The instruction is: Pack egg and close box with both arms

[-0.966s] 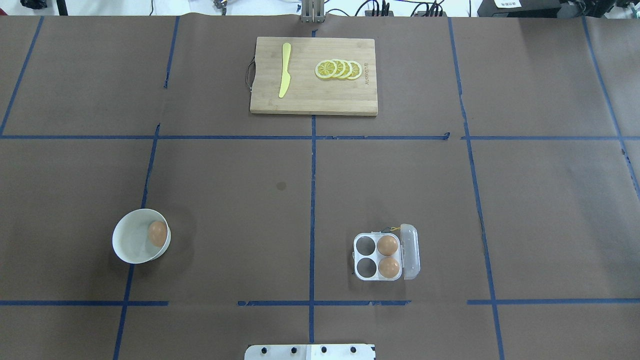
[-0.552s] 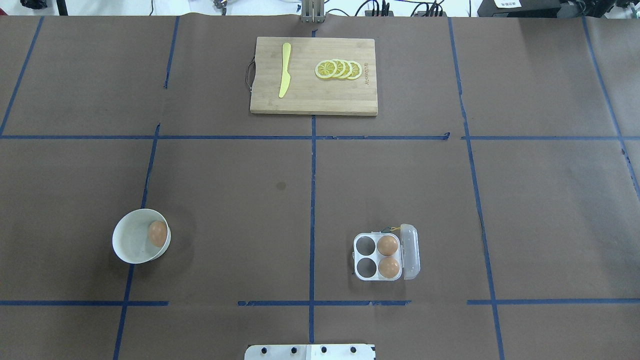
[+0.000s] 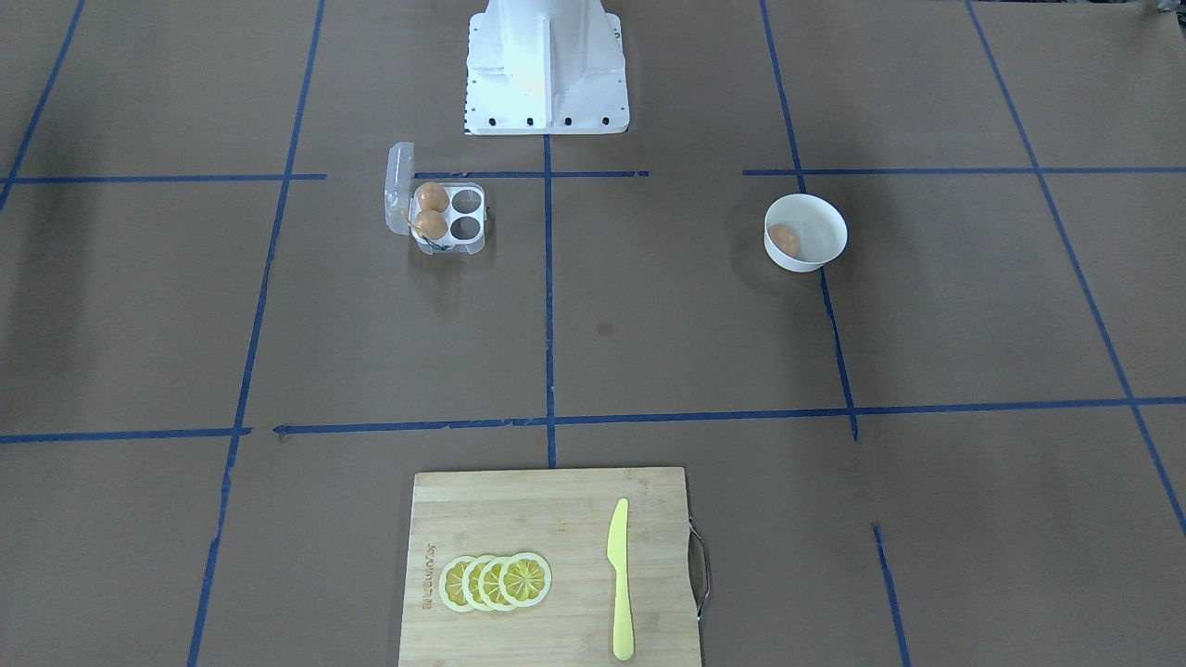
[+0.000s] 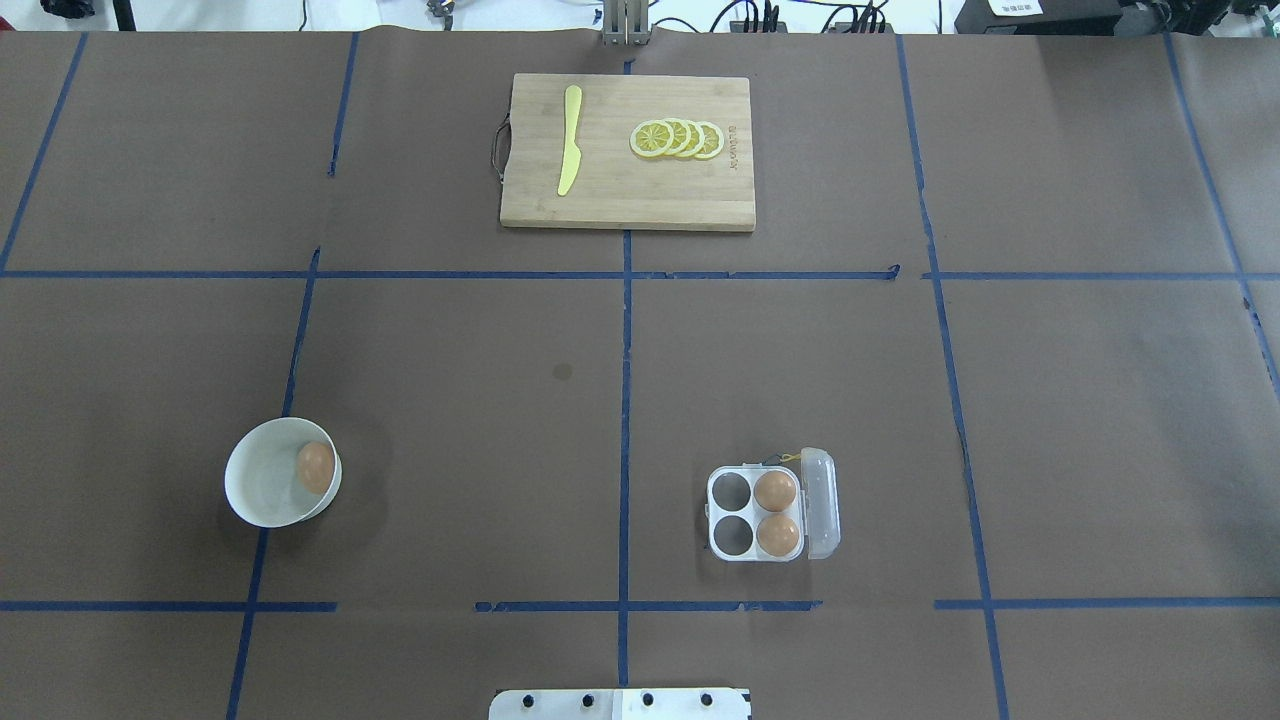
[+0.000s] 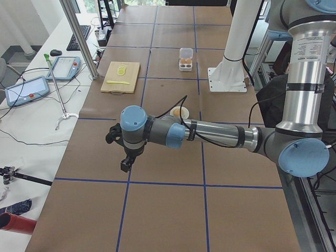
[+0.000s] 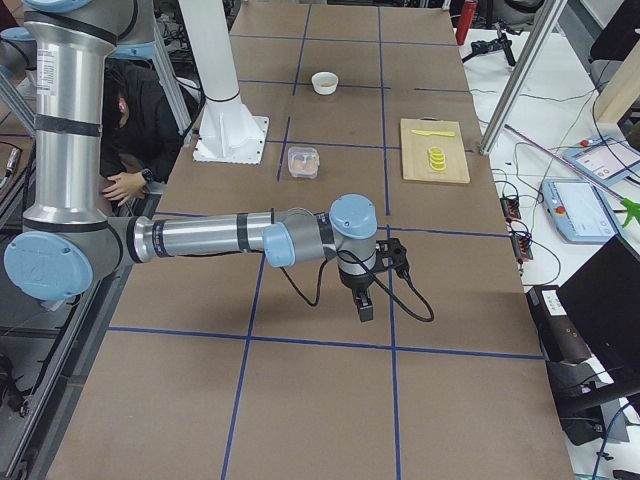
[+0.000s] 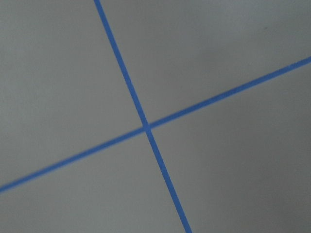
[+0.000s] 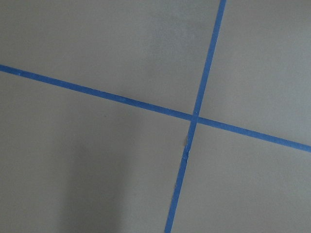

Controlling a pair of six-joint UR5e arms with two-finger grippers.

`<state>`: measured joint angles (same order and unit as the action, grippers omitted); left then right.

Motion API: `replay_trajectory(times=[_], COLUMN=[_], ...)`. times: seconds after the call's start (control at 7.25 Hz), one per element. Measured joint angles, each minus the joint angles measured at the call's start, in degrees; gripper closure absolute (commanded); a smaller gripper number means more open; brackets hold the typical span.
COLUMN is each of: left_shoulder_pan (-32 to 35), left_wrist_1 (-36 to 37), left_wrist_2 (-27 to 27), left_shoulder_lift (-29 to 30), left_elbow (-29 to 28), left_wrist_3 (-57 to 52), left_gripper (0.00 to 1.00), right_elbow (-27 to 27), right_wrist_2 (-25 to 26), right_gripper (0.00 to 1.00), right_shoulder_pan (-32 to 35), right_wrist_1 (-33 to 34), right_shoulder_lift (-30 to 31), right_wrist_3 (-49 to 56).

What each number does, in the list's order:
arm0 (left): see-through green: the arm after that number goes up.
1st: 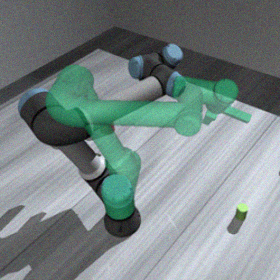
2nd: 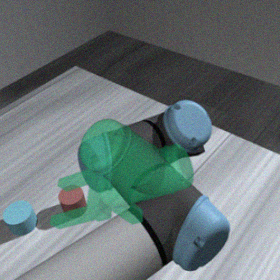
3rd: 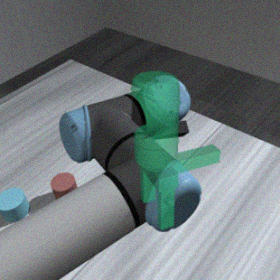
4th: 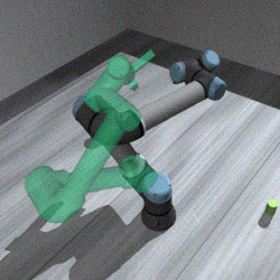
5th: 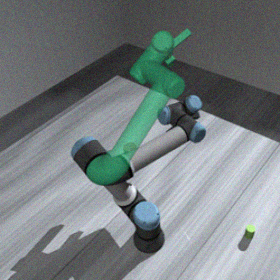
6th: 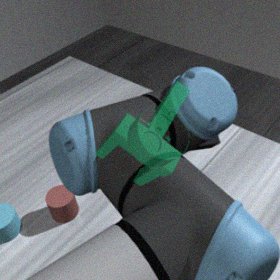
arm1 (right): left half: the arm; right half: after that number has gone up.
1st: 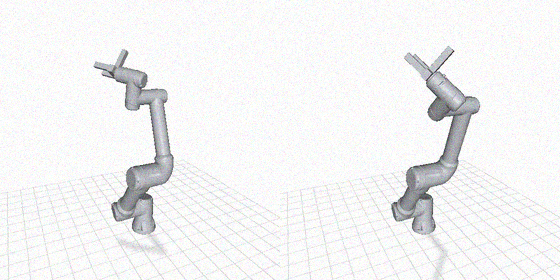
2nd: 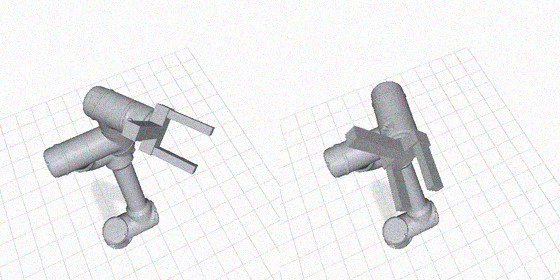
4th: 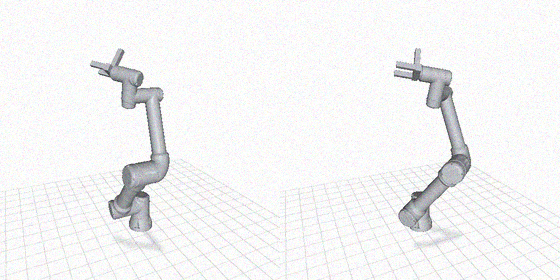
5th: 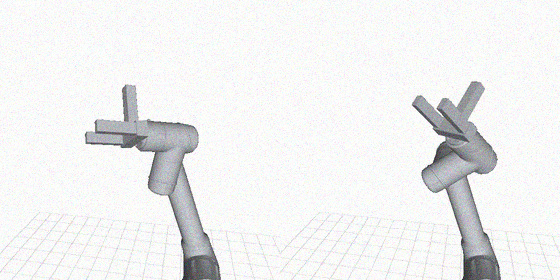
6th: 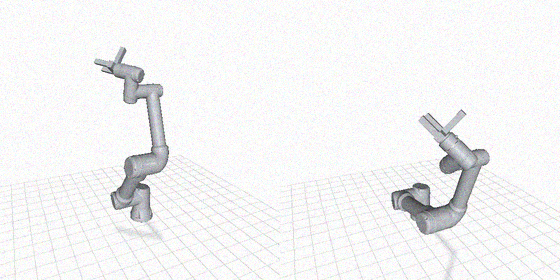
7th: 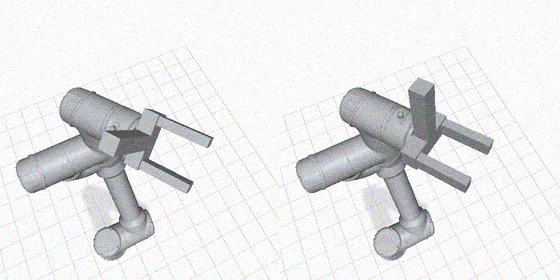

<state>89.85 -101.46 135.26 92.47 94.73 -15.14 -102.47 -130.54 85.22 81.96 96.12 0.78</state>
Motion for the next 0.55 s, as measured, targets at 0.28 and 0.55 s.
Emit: replay_trajectory(times=[0.28, 0.55], left_shoulder_pan=[-0.1, -0.3], left_wrist_1=[-12.2, -18.3], left_wrist_2=[0.2, 0.4], left_shoulder_lift=[2.1, 1.7], left_elbow=[-2.1, -0.5], left_wrist_3=[1.7, 5.2], left_gripper=[0.00, 0.00], right_elbow=[0.1, 0.4], right_wrist_2=[-1.1, -2.2], right_gripper=[0.00, 0.00], right_shoulder_pan=[0.0, 0.0], right_wrist_1=[-0.1, 0.0], right_shoulder_lift=[-0.5, -0.9], right_wrist_3=[-0.3, -0.4])
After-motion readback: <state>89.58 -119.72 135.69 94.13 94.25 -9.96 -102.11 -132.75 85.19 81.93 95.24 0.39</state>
